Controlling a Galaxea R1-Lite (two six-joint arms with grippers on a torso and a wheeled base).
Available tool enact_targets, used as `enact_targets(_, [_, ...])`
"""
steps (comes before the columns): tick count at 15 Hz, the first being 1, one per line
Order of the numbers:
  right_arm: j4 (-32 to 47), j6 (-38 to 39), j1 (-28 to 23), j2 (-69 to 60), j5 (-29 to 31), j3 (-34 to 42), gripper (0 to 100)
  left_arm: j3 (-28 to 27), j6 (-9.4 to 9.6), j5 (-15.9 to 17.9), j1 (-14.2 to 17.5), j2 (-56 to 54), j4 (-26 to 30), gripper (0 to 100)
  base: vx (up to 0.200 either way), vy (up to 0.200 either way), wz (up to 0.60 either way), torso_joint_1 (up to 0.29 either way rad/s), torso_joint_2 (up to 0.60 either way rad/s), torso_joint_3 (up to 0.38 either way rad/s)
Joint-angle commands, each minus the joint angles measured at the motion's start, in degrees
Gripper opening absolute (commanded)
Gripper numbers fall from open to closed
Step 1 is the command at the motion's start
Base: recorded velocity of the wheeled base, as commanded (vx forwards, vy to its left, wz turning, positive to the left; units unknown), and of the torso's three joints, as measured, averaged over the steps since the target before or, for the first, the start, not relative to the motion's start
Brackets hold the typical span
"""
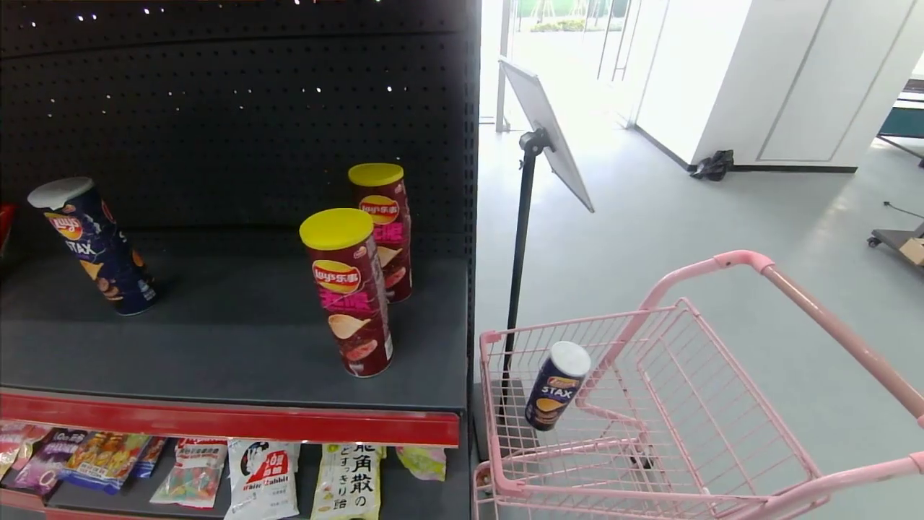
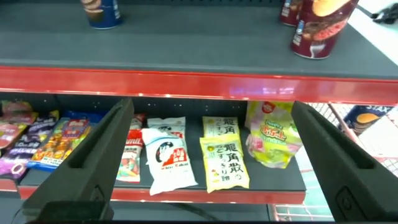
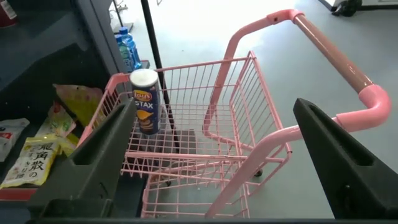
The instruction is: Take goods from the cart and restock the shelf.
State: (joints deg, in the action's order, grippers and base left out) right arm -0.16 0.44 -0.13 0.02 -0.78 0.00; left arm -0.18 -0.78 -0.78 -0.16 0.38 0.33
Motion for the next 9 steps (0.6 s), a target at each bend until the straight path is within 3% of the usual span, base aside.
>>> enact_targets(1, [-0.1,0.0,0.0,0.0,0.0,0.0,100,0.0,-0.01,0.0,0.0,0.1,0.0,100,0.000,0.000,0.00,0.000,0.00,0.000])
enact_targets(9, [0.0,0.0,0.0,0.1,0.0,0.0,100,0.0,-0.01,0.0,0.0,0.1,0.0,100,0.000,0.000,0.00,-0.146,0.34,0.183])
